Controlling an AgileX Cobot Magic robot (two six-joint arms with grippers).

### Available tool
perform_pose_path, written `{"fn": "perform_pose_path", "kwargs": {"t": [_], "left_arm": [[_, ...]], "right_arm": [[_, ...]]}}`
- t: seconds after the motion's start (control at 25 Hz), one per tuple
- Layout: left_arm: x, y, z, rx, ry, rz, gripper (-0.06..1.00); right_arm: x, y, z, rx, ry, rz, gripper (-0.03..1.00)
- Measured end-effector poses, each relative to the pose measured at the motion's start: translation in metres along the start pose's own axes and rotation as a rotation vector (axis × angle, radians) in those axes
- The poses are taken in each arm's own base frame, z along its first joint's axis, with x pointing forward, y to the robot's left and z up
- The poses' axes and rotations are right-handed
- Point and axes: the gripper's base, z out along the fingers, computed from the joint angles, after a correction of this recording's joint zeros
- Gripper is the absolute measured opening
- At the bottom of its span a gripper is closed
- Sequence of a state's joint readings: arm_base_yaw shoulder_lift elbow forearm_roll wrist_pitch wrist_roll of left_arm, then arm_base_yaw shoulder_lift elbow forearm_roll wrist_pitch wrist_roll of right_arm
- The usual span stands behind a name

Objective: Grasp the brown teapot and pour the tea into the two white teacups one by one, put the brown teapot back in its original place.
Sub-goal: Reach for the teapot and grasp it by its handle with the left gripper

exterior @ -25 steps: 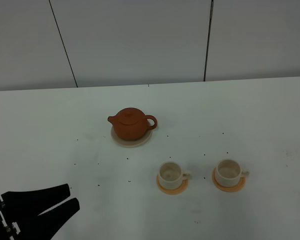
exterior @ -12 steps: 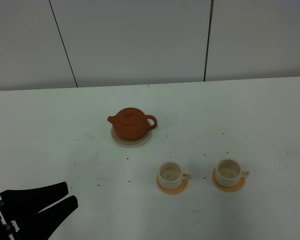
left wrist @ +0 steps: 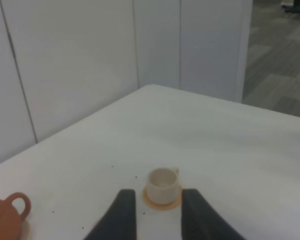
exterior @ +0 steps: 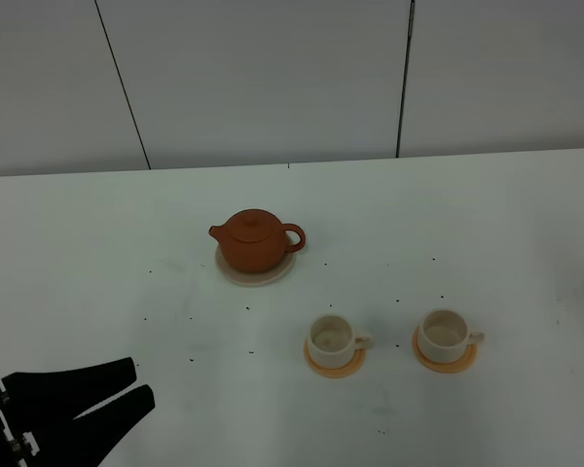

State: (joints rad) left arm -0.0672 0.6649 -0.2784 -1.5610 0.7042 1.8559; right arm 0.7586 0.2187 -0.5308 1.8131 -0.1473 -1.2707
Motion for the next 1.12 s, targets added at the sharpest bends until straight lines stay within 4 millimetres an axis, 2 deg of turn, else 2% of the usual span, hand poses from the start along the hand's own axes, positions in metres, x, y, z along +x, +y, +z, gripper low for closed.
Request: {"fn": "perform_pose_path", "kwargs": {"t": [0.2, 0.84, 1.12], "left_arm": [[0.0, -0.001, 0.0, 0.016, -0.005, 0.0, 0.29], [-0.001, -0.002, 0.0, 0.027, -0.008, 0.0, 0.29], [-0.001, -0.002, 0.0, 0.027, -0.008, 0.0, 0.29]], "right_arm": [[0.003, -0.001, 0.001, -0.068, 0.067, -0.097, -0.01], [-0.004, -0.03, 0.0, 0.235, 0.066, -0.494, -0.01], [-0.013, -0.045, -0.01, 0.413, 0.047, -0.592, -0.01]]}}
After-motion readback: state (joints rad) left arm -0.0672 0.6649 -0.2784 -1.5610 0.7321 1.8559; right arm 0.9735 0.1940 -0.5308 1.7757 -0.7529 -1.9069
